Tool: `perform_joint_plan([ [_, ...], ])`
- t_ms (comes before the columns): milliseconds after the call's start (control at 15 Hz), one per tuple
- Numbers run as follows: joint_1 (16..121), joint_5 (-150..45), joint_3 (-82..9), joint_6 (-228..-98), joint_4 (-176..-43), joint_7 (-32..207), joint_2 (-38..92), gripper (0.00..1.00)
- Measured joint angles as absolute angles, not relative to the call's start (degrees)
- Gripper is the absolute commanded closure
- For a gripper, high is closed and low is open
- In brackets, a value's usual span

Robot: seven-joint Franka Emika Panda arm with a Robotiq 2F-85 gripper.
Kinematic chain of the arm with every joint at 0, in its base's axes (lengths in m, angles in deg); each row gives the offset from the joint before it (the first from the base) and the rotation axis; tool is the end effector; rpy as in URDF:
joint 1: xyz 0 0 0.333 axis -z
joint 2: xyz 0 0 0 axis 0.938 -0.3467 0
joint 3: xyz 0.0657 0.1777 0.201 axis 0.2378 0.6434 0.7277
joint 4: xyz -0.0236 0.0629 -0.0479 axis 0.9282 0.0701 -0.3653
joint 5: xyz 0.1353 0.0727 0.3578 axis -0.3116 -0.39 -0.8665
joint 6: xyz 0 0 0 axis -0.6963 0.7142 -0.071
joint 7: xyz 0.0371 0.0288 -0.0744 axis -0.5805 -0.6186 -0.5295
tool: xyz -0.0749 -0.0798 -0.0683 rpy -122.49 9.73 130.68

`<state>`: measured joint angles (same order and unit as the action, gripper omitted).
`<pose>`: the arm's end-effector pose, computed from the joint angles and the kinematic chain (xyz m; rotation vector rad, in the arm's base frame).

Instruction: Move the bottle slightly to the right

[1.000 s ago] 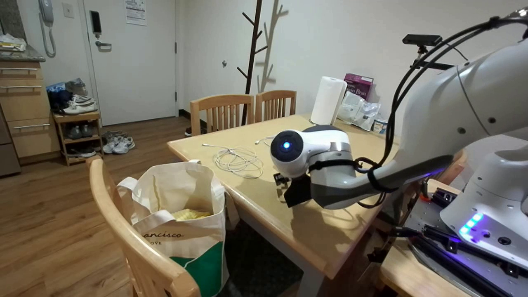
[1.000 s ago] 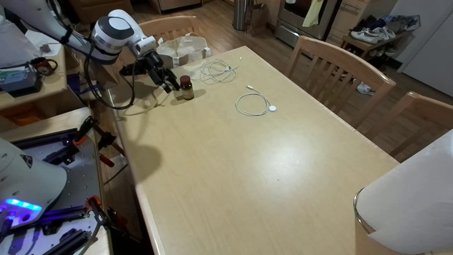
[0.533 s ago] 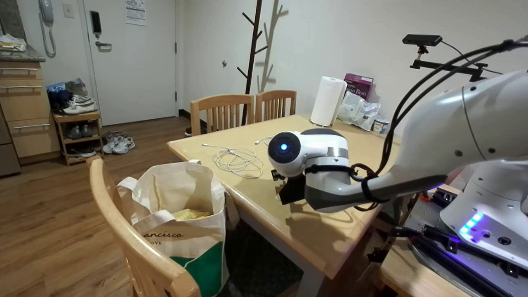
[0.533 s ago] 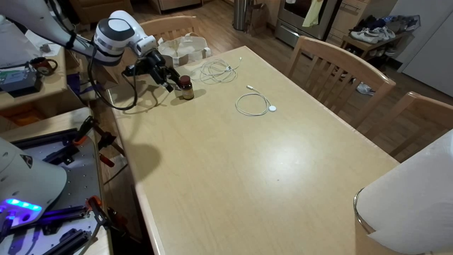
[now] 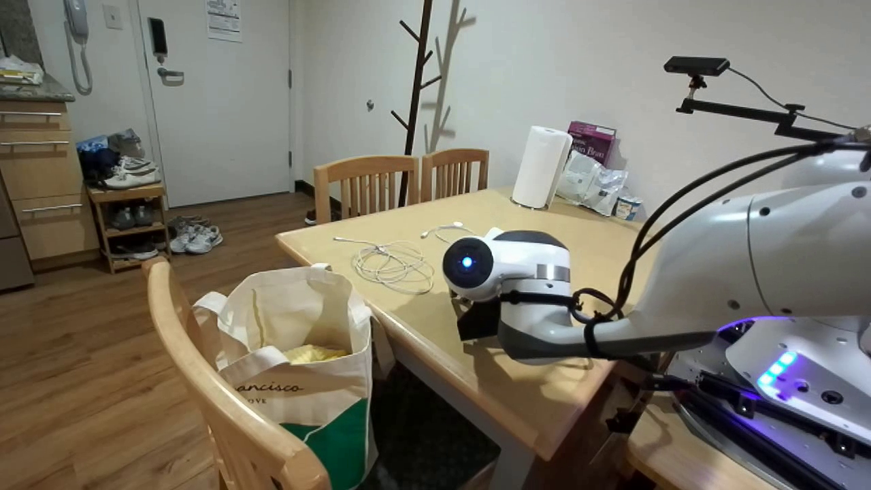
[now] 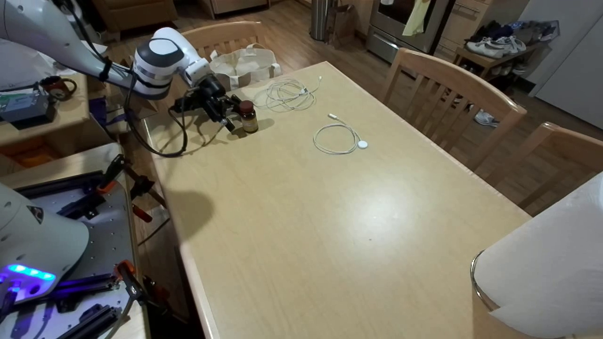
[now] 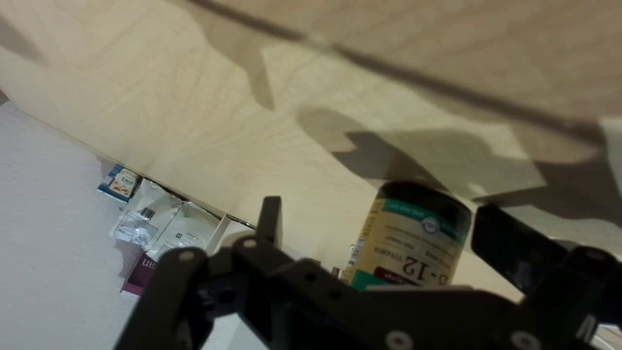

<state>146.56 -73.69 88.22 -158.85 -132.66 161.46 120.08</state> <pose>0.4464 0.2629 0.0559 2.1376 -0.7777 0.8064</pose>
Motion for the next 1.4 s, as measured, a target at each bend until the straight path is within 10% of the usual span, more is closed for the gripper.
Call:
perform_joint_plan([
  [667,144.83,-78.37,87.56,-158.83,-132.61,168.12,123.8,0.85],
  [933,144.8,-78.88,87.53,-158.62,-132.64,168.65,123.94,0.96],
  [1000,144.77,-78.93,87.48,-158.07,-132.66,168.65,123.94,0.67],
  [1400,144.55,-79.27,87.15,-155.52,-132.8,168.8,124.13,0.43],
])
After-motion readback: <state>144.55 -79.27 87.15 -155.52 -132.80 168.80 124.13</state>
